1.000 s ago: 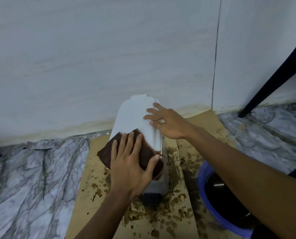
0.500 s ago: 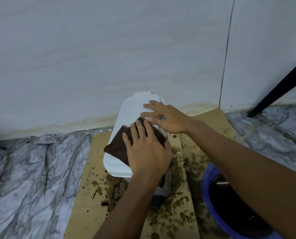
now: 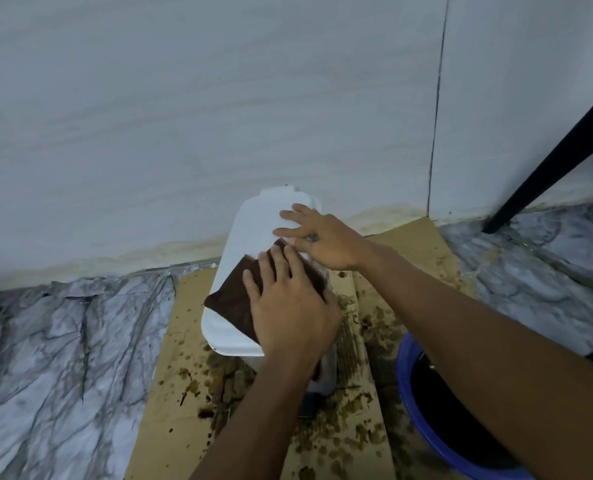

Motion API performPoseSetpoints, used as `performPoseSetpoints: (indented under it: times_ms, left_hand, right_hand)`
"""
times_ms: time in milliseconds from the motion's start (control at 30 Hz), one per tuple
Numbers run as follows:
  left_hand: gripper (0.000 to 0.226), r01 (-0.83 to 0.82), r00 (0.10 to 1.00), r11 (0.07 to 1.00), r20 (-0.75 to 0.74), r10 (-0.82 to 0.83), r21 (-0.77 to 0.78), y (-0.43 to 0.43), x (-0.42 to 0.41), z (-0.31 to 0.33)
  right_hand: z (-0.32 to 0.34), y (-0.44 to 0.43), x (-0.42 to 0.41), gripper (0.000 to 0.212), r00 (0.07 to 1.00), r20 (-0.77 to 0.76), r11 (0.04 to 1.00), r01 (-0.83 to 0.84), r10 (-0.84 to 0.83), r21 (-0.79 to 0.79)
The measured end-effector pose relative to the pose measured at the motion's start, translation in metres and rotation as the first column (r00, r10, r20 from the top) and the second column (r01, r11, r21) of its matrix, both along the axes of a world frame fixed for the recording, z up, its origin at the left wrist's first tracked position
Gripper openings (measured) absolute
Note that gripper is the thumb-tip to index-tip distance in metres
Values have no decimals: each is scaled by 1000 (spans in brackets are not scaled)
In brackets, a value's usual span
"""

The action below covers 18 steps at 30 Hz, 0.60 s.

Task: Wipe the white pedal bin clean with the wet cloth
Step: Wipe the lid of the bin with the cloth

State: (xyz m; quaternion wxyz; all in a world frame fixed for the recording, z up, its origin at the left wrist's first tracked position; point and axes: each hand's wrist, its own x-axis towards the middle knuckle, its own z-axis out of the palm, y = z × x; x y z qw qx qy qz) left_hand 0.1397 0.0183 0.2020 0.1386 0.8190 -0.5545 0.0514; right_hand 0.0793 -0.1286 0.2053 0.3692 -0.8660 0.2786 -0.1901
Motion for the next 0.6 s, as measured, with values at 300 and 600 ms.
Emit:
performPoseSetpoints:
  times_ms: [300,600]
  left_hand:
    - [91,554,832,831,-14,-555,-47,77,129,-9]
    - [85,548,832,828,-31,-555,-120,59,123,-10]
  right_hand:
    - [3,12,4,37,1000,-18,999,10,-10,31]
    - [6,67,-10,53,953,-281,958,26,-110,-286]
